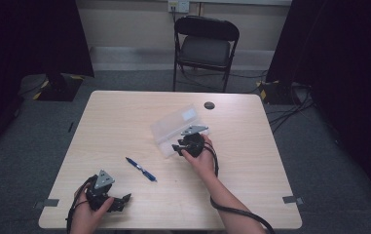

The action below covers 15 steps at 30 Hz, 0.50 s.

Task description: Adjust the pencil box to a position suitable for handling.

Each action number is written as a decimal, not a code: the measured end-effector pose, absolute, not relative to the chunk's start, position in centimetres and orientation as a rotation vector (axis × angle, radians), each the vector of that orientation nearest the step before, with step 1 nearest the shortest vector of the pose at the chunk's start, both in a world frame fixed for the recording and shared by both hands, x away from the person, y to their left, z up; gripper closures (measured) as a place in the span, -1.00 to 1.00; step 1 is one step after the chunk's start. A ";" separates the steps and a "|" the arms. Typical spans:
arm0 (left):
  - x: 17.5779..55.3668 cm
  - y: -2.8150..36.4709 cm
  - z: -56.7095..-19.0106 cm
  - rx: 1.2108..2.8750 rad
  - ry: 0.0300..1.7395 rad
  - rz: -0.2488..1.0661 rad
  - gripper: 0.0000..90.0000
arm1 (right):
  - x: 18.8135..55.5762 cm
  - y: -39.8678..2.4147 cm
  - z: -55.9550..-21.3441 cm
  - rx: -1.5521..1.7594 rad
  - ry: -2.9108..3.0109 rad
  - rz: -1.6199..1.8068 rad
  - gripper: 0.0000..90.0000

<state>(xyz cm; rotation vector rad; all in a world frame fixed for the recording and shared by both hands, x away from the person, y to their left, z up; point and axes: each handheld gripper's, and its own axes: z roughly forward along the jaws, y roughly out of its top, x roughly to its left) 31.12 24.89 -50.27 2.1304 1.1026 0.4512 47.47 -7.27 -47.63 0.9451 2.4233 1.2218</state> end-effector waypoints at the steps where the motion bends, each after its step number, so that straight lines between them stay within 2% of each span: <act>1: 31.1 24.9 -50.3 2.131 1.102 0.452 -1.00 | 47.3 -7.6 -47.4 0.941 2.423 1.218 0.39; 15: 31.1 24.9 -50.3 2.131 1.102 0.451 -1.00 | 43.9 -14.9 -47.4 0.990 2.386 1.146 -0.29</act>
